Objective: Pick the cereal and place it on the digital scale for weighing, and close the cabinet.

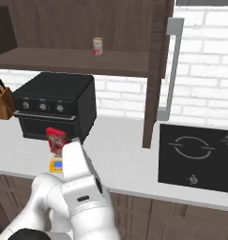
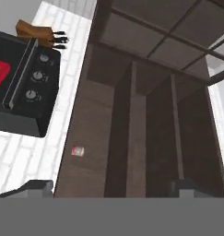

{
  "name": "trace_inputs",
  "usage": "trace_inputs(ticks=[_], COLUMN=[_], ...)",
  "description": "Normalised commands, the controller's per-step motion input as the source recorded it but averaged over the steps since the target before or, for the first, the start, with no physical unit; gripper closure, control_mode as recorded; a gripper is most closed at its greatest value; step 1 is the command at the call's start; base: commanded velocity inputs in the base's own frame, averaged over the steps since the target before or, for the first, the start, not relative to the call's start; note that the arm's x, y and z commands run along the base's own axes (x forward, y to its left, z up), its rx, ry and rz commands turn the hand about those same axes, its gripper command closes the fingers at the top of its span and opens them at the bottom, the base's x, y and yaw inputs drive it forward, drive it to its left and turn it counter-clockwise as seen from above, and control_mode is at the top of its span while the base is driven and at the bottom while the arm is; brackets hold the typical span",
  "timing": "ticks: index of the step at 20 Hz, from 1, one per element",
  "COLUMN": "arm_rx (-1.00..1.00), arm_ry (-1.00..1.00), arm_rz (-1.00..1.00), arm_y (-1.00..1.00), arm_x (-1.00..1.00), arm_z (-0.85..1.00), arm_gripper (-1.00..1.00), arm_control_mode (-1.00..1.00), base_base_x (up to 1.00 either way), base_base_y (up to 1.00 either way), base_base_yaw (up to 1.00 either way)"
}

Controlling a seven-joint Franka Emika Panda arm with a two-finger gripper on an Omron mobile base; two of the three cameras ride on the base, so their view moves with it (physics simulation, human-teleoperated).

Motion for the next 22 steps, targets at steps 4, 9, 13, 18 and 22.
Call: trace_inputs(ticks=[4,9,13,18,22], arm_rx=[0.21,0.06,0.02,0.0,0.01], arm_ry=[-0.09,0.0,0.0,0.01,0.0], arm_rz=[-0.09,-0.02,0.0,0.0,0.0], arm_y=[-0.1,-0.37,-0.62,-0.57,-0.45], arm_x=[-0.47,0.17,0.08,0.17,0.81], arm_z=[-0.23,0.0,-0.19,-0.43,-0.17], arm_gripper=[-1.0,-1.0,-1.0,-1.0,-1.0], arm_control_mode=[-1.0,-1.0,-1.0,-1.0,-1.0], base_base_x=[0.0,0.0,0.0,0.0,0.0], base_base_y=[0.0,0.0,0.0,0.0,0.0], base_base_yaw=[0.0,0.0,0.0,0.0,0.0])
